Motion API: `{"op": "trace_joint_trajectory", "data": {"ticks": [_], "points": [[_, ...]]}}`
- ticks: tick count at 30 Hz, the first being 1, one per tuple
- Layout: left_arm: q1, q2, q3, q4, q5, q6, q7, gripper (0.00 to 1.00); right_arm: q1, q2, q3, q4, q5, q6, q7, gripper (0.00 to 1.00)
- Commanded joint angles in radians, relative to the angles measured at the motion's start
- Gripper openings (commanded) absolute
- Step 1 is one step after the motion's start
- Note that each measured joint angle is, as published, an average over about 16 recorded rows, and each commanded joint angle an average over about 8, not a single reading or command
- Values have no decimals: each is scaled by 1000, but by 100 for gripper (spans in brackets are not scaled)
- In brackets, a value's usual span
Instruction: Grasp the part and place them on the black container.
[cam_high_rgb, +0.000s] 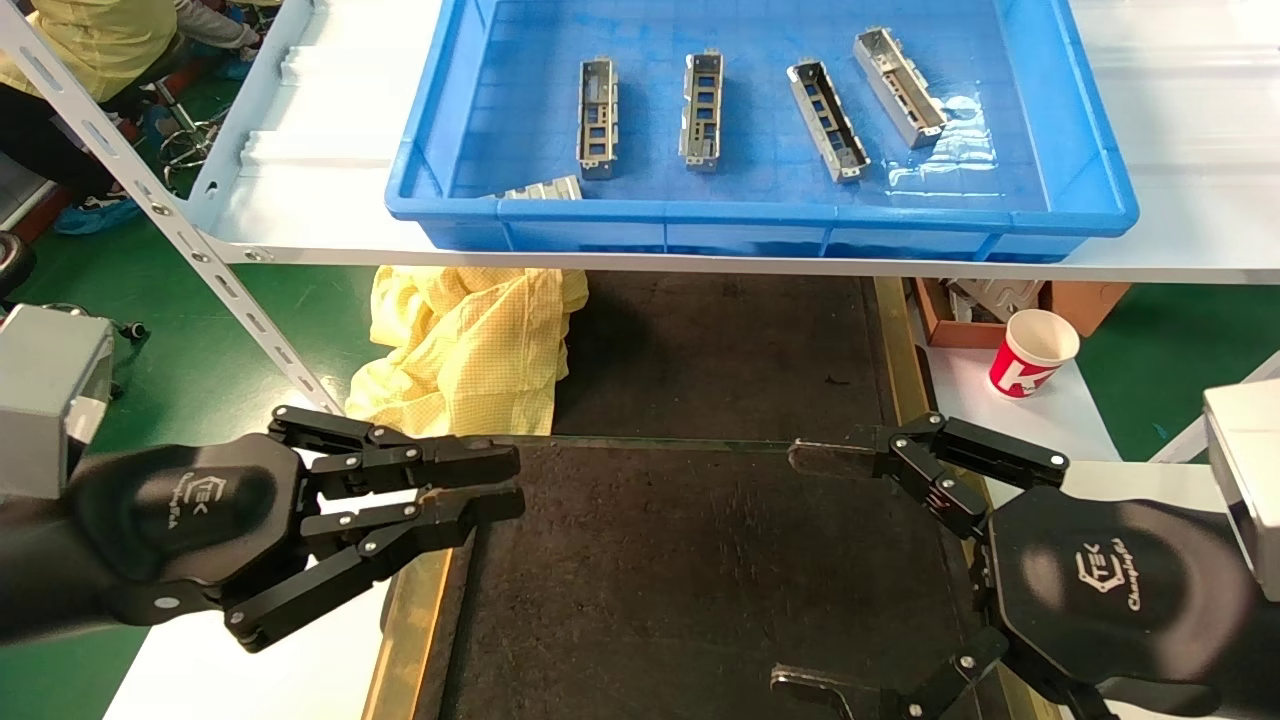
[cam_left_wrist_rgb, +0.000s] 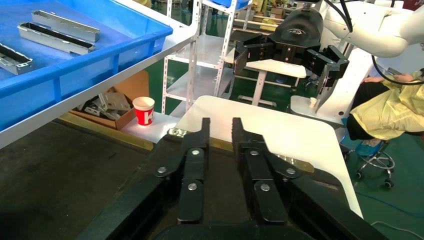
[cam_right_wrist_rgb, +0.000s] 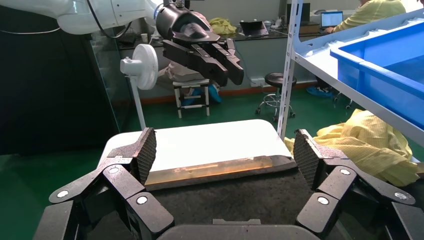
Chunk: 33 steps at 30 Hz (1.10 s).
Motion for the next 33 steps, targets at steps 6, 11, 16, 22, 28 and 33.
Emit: {"op": "trace_joint_trajectory", "data": {"ticks": [6, 11, 16, 22, 28, 33], "points": [[0, 0, 0, 0, 0, 0, 0, 0, 19, -1, 0, -1, -8, 9, 5, 100], [0, 0, 0, 0, 0, 0, 0, 0, 132, -25, -20, -6, -77, 53, 50, 100], [0, 0, 0, 0, 0, 0, 0, 0, 312, -100, -71, -57, -192, 118, 134, 100], [0, 0, 0, 0, 0, 0, 0, 0, 522, -231, -140, -258, -340, 194, 178, 100], [0, 0, 0, 0, 0, 0, 0, 0, 720, -378, -215, -575, -497, 264, 125, 100], [0, 0, 0, 0, 0, 0, 0, 0, 849, -489, -265, -830, -604, 357, 67, 100]]}}
